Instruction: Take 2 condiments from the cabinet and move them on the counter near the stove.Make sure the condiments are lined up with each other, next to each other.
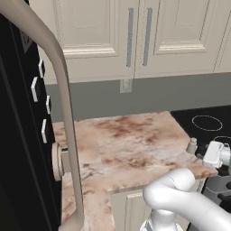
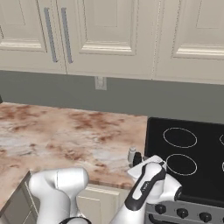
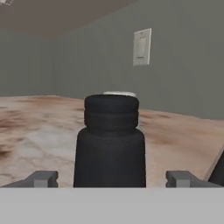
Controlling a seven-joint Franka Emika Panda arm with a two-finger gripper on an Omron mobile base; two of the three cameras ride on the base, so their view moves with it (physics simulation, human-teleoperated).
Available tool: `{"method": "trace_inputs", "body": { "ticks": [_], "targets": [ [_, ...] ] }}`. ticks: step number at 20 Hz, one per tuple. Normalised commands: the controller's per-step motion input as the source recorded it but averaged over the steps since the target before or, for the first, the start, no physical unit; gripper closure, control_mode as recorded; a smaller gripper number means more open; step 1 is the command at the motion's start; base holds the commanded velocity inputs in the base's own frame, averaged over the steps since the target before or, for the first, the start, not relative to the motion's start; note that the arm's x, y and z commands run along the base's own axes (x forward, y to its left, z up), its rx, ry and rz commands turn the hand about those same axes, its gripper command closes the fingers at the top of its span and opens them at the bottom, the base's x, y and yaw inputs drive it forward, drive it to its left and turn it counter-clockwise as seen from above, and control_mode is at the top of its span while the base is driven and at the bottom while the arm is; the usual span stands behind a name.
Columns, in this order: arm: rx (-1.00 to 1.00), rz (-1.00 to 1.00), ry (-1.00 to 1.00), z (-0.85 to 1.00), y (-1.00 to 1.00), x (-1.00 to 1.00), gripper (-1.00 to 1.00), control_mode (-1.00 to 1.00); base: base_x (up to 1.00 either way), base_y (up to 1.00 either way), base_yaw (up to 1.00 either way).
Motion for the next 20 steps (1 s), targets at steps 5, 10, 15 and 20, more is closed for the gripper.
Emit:
{"method": "trace_inputs", "body": {
  "ticks": [5, 10, 15, 20],
  "targets": [
    [0.0, 0.02, -0.15, 0.14, -0.04, -0.09, -1.0, -1.0, 0.0, 0.0, 0.0],
    [0.01, 0.03, -0.2, 0.3, -0.02, -0.08, -1.0, -1.0, 0.0, 0.0, 0.0],
    [0.01, 0.02, -0.18, 0.3, -0.11, -0.15, -1.0, -1.0, 0.0, 0.0, 0.0],
    [0.0, 0.0, -0.12, 0.34, -0.12, -0.28, -1.0, -1.0, 0.0, 0.0, 0.0]
  ]
}}
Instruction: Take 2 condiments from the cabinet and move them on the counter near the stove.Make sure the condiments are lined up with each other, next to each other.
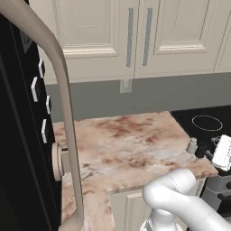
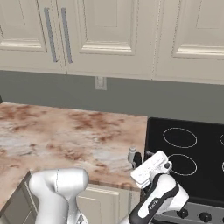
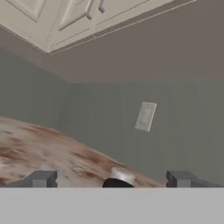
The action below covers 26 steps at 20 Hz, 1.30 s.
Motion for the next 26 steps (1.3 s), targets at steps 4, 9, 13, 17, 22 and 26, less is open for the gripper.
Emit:
{"method": "trace_inputs", "body": {
  "ticks": [4, 9, 13, 17, 22, 26],
  "targets": [
    [0.0, 0.0, -0.07, 0.43, -0.02, -0.28, -1.0, -1.0, 0.0, 0.0, 0.0],
    [0.0, 0.0, 0.04, 0.74, 0.0, -0.16, -1.0, -1.0, 0.0, 0.0, 0.0],
    [-0.03, 0.0, 0.24, 0.96, 0.1, -0.07, -1.0, -1.0, 0.0, 0.0, 0.0],
    [-0.06, 0.0, 0.21, 0.77, 0.2, -0.14, -1.0, -1.0, 0.0, 0.0, 0.0],
    [-0.14, -0.01, 0.18, 0.39, 0.59, -0.08, -1.0, -1.0, 0.0, 0.0, 0.0],
    [-0.25, -0.04, 0.14, 0.0, 0.97, -0.06, -1.0, -1.0, 0.0, 0.0, 0.0]
  ]
}}
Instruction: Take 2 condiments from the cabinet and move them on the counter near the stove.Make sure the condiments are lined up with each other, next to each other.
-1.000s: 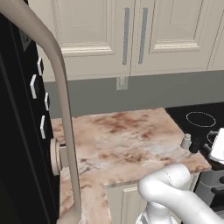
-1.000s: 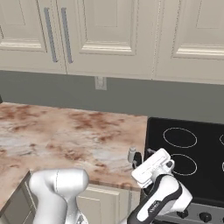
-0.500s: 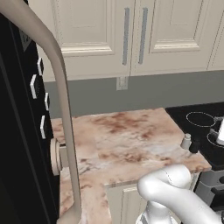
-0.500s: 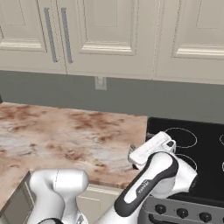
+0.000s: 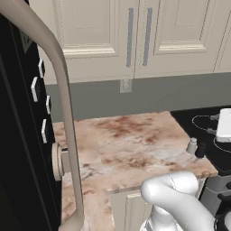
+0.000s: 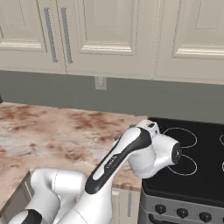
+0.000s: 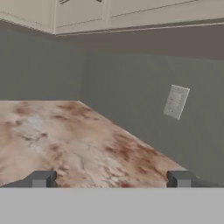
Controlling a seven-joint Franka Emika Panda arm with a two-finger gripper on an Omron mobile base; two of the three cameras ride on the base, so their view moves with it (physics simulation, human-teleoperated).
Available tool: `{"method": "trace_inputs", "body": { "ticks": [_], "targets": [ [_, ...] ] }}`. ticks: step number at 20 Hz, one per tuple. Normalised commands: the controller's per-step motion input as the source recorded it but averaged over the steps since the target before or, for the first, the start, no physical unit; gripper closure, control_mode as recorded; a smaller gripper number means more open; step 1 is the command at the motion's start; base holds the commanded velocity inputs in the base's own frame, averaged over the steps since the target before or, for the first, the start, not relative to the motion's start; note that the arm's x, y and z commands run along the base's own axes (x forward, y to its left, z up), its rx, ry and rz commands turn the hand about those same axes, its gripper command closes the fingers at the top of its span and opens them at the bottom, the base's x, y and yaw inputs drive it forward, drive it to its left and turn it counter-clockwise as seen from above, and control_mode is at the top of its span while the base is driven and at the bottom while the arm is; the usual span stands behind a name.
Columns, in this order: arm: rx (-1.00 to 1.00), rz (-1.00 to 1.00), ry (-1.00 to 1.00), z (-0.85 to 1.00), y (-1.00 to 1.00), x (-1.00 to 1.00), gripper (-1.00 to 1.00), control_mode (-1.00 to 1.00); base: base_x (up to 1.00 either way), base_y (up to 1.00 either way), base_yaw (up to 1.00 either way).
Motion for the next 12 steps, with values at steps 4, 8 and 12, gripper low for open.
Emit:
{"method": "trace_inputs", "body": {
  "ticks": [4, 8, 12],
  "targets": [
    [-0.29, -0.07, 0.18, 0.0, 1.0, -0.07, -1.0, -1.0, 0.0, 0.0, 0.0],
    [-0.25, -0.09, 0.12, 0.11, 1.0, -0.05, -1.0, -1.0, 0.0, 0.0, 0.0],
    [-0.11, -0.06, 0.1, 0.29, 0.68, 0.0, -1.0, -1.0, 0.0, 0.0, 0.0]
  ]
}}
